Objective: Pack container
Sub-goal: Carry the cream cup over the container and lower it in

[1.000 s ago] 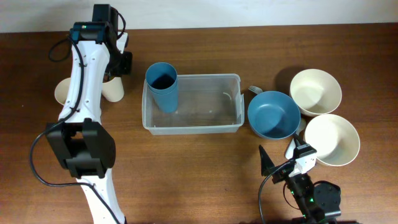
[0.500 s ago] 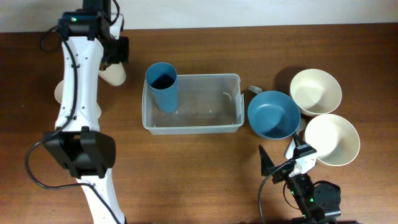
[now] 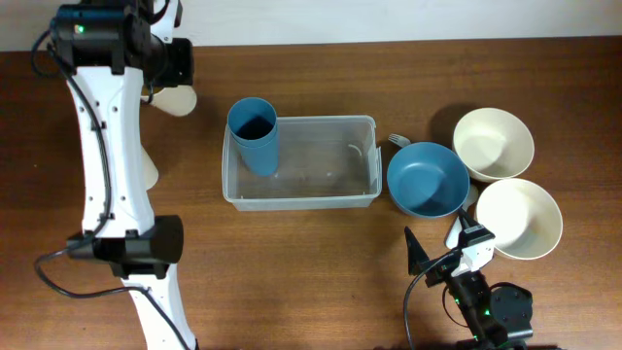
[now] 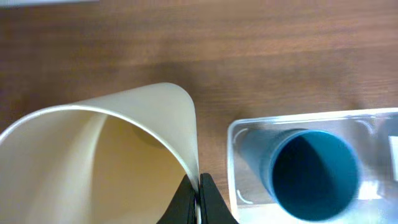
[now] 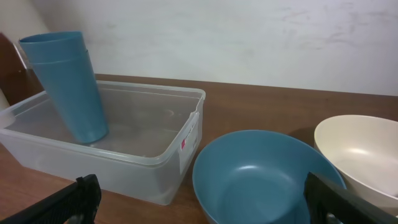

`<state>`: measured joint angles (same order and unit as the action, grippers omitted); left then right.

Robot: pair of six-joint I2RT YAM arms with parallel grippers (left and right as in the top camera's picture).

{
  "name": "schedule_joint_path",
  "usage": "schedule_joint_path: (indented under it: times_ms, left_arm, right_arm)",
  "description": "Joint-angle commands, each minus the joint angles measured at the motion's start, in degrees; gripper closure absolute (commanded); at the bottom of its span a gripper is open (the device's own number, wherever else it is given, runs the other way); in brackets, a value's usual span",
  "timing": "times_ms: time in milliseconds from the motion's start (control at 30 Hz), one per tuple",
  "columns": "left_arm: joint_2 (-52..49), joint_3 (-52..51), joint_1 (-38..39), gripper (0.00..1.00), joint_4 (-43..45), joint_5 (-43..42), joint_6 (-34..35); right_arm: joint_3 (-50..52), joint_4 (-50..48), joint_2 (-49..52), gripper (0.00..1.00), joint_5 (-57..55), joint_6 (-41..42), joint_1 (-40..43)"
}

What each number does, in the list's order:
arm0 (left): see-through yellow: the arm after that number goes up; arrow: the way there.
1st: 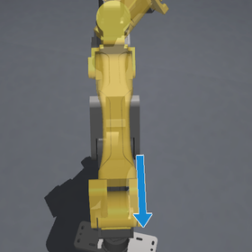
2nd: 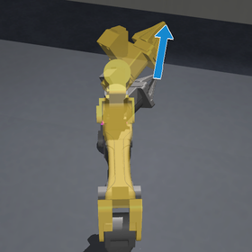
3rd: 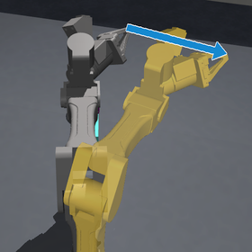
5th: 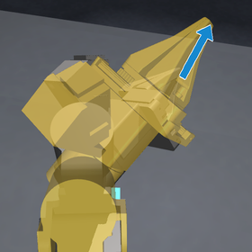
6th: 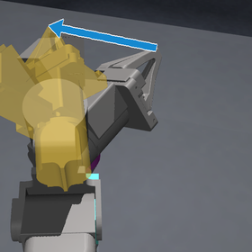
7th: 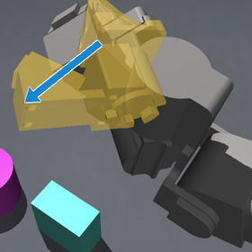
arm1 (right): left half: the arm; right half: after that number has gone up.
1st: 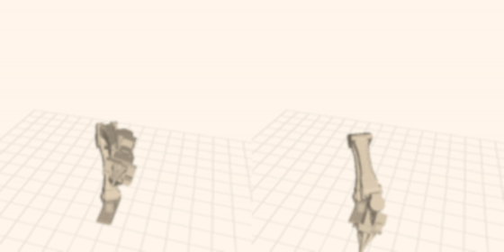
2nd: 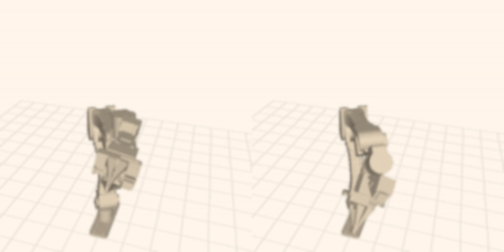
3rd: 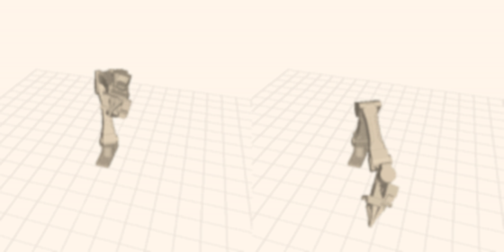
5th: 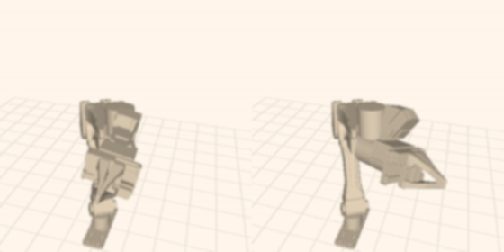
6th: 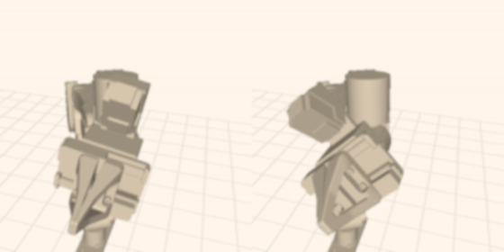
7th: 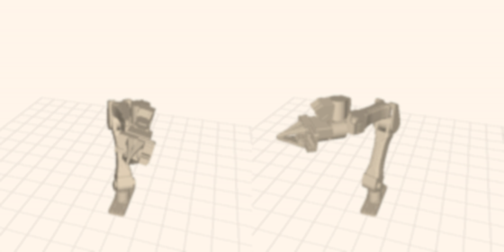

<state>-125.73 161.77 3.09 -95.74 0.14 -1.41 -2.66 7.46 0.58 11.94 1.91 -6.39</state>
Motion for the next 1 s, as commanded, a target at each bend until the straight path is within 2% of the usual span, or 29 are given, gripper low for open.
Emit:
schedule_joint_path:
  times_ms: [0, 567, 967]
  left_arm:
    - [1.53, 4.63, 2.01, 0.98, -0.94, -1.07, 0.7]
    - [18.64, 2.56, 12.28, 0.98, -0.94, -0.63, 0.55]
    - [30.21, -19.26, 25.79, 0.99, -0.96, -0.42, 0.85]
  right_arm:
    - [0.5, -0.02, -0.37, 0.01, -0.13, 0.48, -0.39]
    - [0.5, -0.02, -0.39, 0.01, -0.15, 0.48, -0.39]
    - [0.5, -0.02, -0.37, 0.01, -0.15, 0.46, -0.39]
